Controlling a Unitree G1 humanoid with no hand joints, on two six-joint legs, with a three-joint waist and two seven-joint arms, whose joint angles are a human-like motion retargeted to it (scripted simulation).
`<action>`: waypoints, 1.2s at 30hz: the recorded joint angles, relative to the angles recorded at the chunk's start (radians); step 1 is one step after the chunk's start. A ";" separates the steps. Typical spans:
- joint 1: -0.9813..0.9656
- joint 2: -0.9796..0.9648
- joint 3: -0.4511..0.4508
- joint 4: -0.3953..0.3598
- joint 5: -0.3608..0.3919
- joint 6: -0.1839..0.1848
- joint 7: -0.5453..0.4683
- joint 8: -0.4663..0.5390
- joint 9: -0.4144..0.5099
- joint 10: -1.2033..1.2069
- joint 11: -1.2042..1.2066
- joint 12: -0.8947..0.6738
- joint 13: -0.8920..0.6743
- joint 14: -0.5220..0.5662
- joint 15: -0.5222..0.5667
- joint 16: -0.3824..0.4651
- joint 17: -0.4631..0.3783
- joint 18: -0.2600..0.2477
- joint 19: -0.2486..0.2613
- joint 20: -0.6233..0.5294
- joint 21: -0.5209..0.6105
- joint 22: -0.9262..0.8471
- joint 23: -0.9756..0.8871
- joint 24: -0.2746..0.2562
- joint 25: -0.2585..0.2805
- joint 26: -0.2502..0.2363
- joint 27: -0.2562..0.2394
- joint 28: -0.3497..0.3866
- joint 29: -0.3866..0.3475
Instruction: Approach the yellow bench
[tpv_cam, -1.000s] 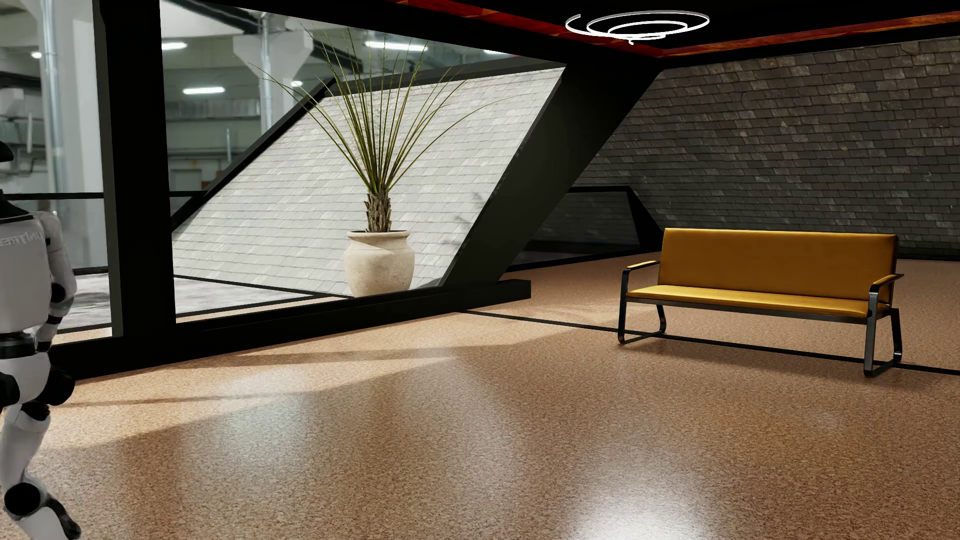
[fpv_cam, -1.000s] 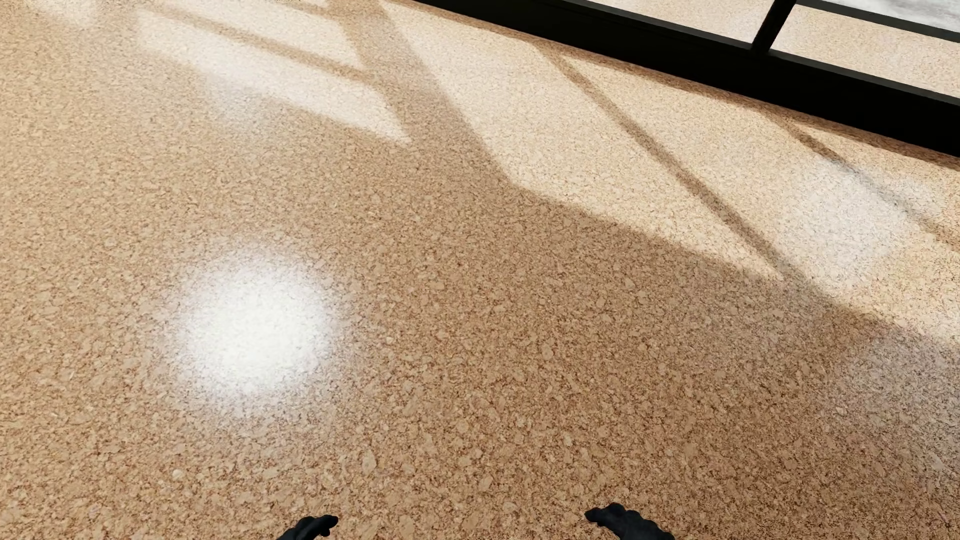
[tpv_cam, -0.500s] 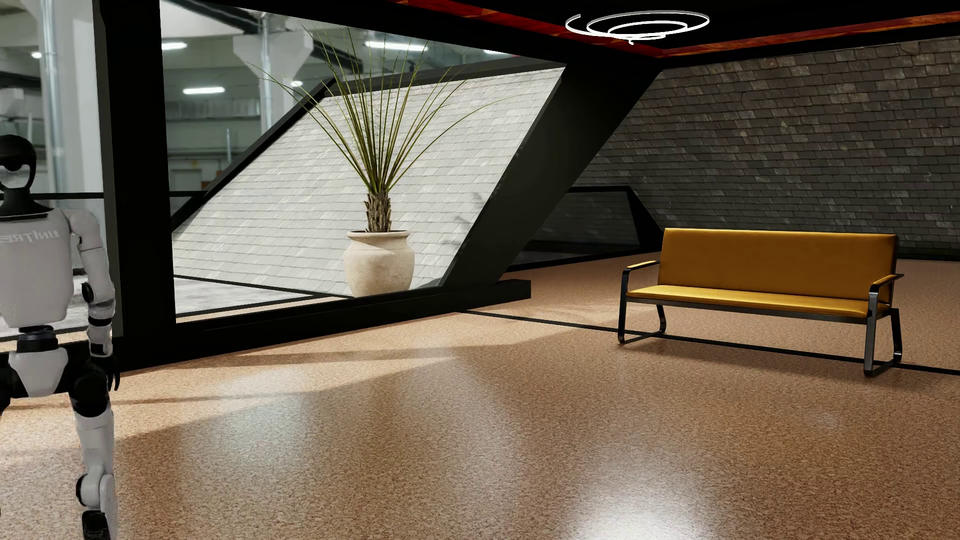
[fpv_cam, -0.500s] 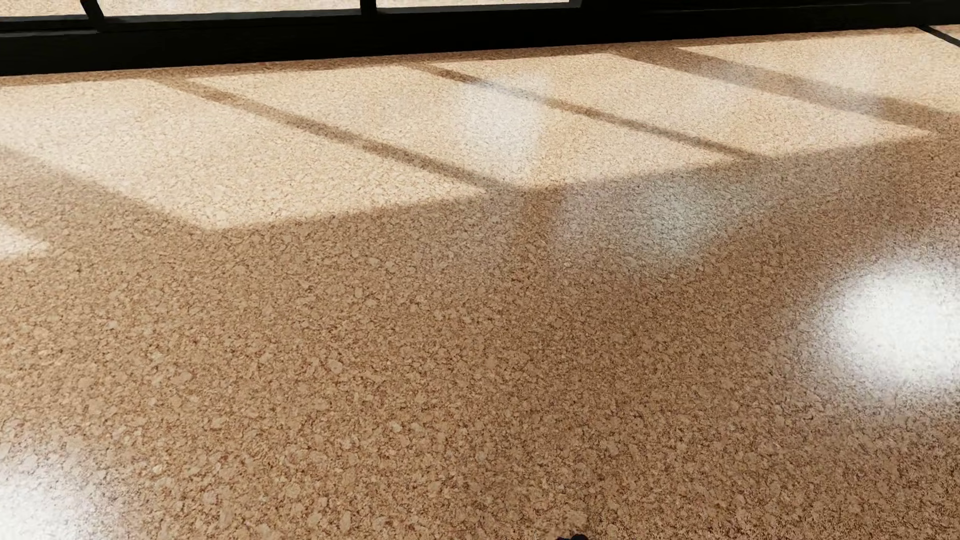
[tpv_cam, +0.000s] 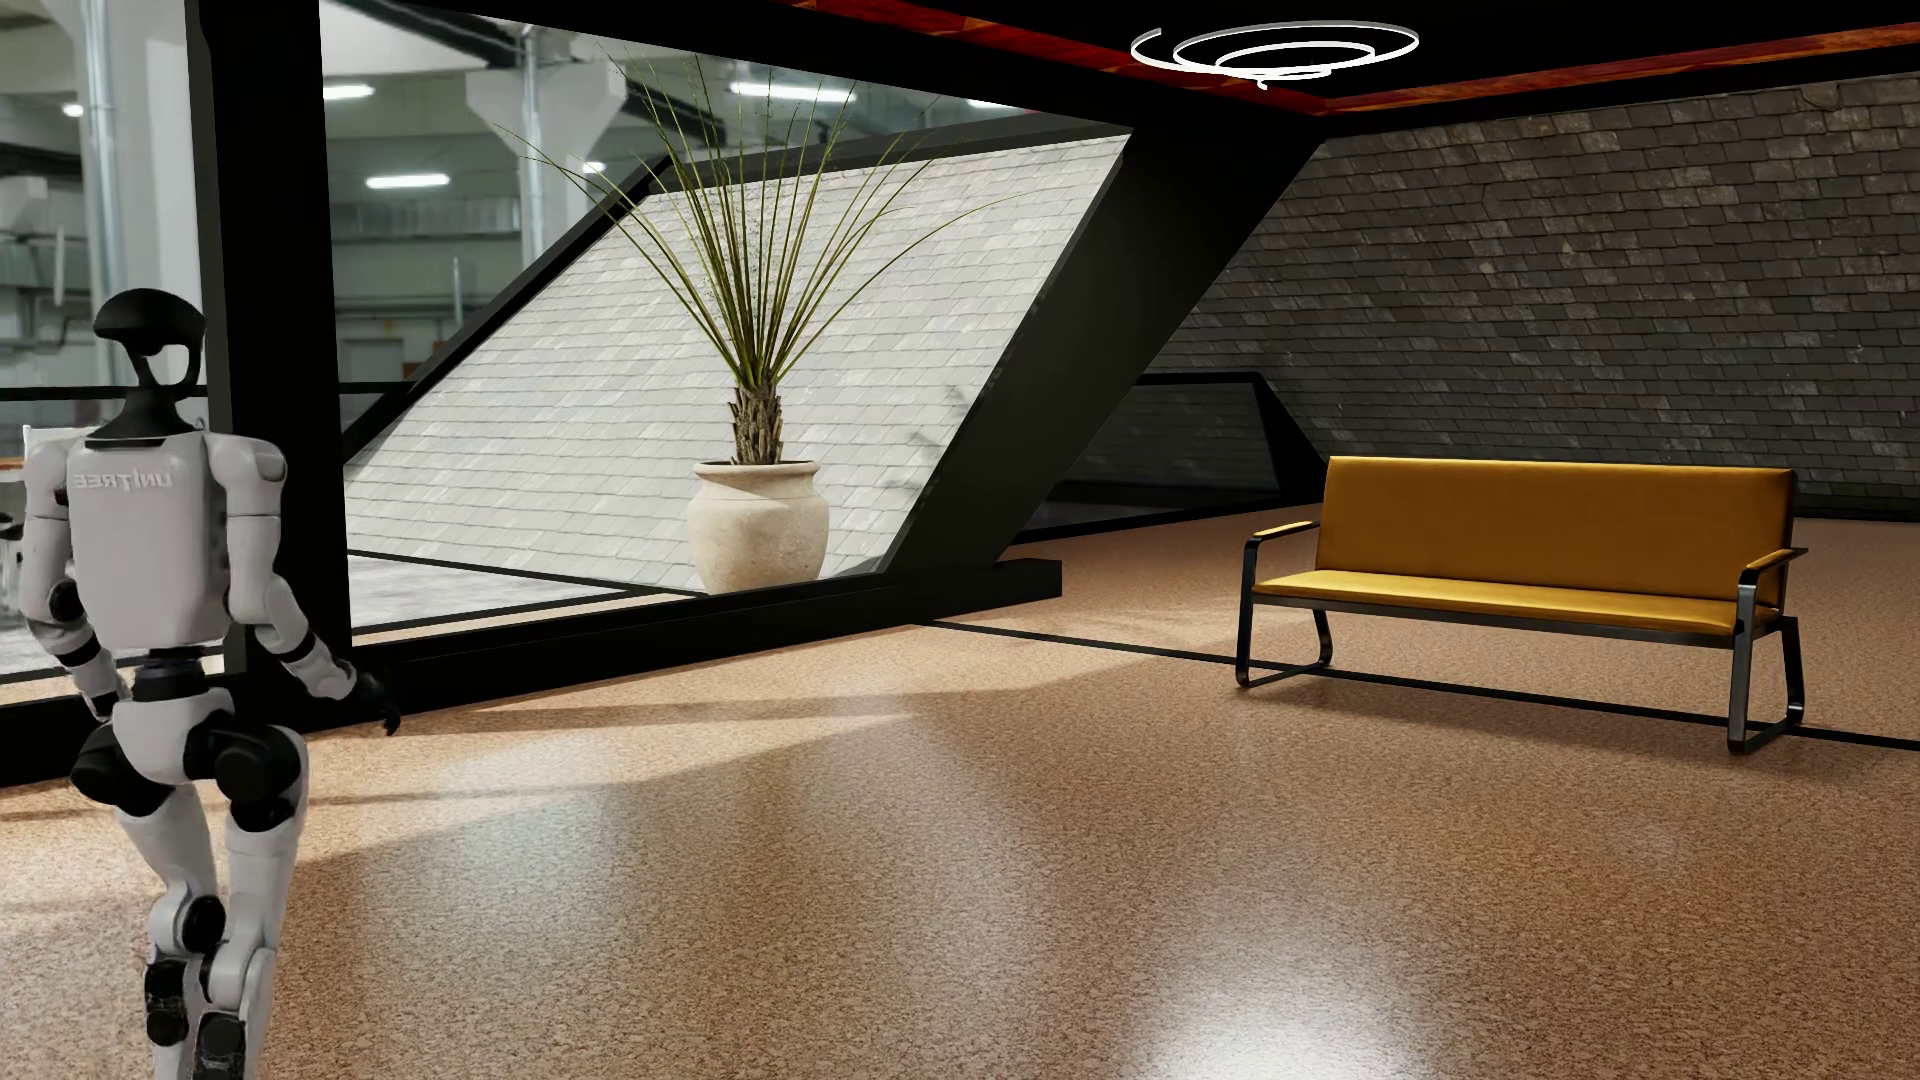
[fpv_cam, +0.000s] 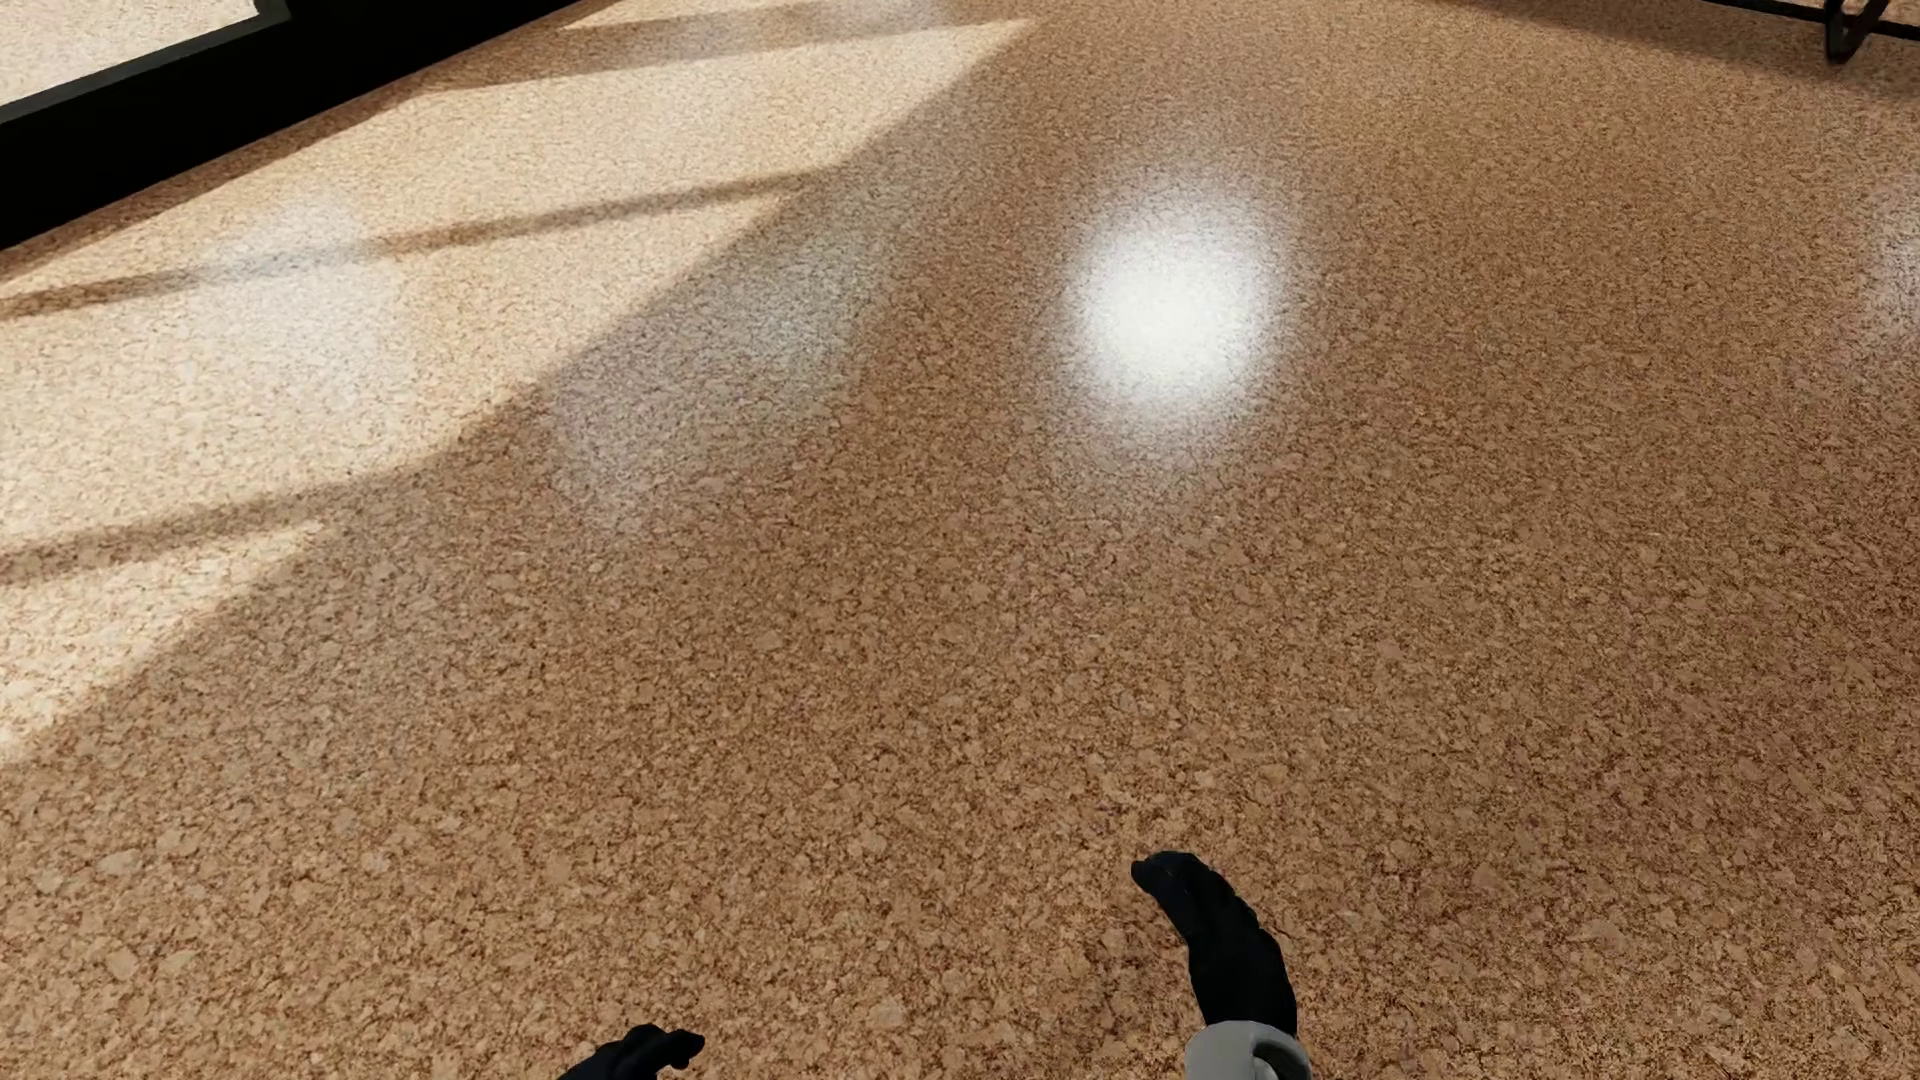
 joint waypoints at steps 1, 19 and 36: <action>-0.024 0.013 -0.008 -0.020 0.009 0.000 0.034 0.036 0.004 -0.075 -0.006 0.010 -0.002 0.043 0.003 0.008 0.012 -0.011 -0.009 -0.014 -0.005 0.001 -0.033 0.003 0.005 0.001 -0.035 -0.008 -0.058; 0.169 -0.252 0.088 -0.152 -0.214 -0.169 0.292 -0.073 -0.016 -0.211 0.846 0.009 -0.048 -0.023 0.337 -0.126 -0.236 0.078 0.389 0.177 0.249 0.133 0.400 -0.051 -0.215 -0.042 0.106 0.142 0.530; 0.606 -0.439 -0.084 0.098 -0.181 -0.010 0.312 -0.154 0.004 0.077 0.123 -0.058 0.086 0.159 0.210 0.020 0.012 0.061 0.141 0.017 -0.070 0.004 0.491 -0.048 -0.155 0.003 0.327 0.073 0.192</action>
